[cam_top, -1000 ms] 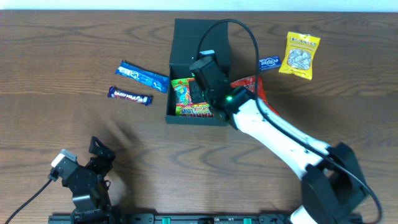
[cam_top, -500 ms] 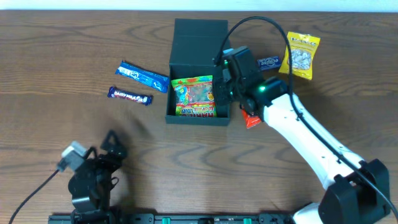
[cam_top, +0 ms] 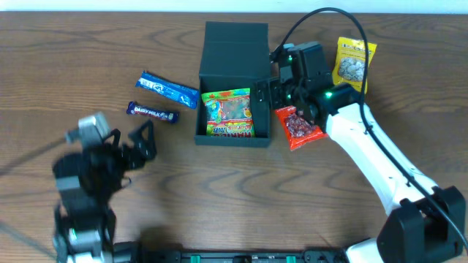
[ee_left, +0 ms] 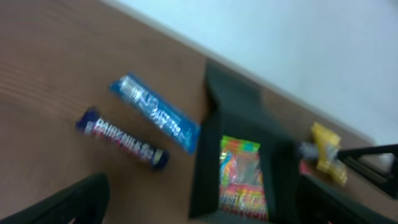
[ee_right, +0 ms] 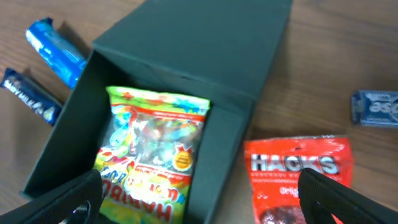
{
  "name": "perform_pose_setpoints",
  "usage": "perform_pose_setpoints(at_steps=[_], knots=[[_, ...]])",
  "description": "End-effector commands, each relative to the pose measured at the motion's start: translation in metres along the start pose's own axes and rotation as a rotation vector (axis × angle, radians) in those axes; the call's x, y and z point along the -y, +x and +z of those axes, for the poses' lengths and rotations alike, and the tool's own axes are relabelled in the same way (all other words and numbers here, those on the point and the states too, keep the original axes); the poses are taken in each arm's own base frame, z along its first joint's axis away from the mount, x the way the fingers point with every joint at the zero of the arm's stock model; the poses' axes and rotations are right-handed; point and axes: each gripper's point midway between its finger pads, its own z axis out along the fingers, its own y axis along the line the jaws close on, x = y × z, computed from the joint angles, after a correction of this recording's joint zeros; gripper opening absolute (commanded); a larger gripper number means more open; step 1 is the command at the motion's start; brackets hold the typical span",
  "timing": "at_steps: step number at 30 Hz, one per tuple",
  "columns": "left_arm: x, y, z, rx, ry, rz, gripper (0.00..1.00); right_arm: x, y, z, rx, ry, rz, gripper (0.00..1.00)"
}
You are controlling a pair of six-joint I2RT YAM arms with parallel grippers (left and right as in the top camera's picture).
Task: Pack container
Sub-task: 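Reach the left gripper to the blue wafer bar and grasp it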
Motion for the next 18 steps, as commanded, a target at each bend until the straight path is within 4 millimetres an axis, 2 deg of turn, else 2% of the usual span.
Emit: perform_pose_setpoints(at_steps=[1,5,8,11,14,18], knots=[[-0.008,-0.024,0.031,-0.093,-0.077,0.024,0.96,0.012,-0.010,-0.004,0.031,0.012,-0.031,0.99],[-0.002,-0.035,0.093,-0.268,-0.112,-0.070,0.96,0.034,-0.022,-0.008,0.072,0.045,-0.074,0.99],[0.003,-0.027,0.138,-0.381,-0.159,-0.127,0.96,0.056,-0.029,-0.012,0.099,0.077,-0.040,0.99],[0.013,-0.016,0.179,-0.443,-0.106,-0.162,0.95,0.075,-0.030,-0.016,0.103,0.104,-0.009,0.99],[0.018,0.008,0.198,-0.534,-0.029,-0.221,0.95,0.085,-0.027,-0.019,0.092,0.112,0.025,0.99],[0.007,0.030,0.211,-0.593,-0.067,-0.344,0.95,0.080,-0.018,-0.018,0.057,0.070,0.039,0.99]])
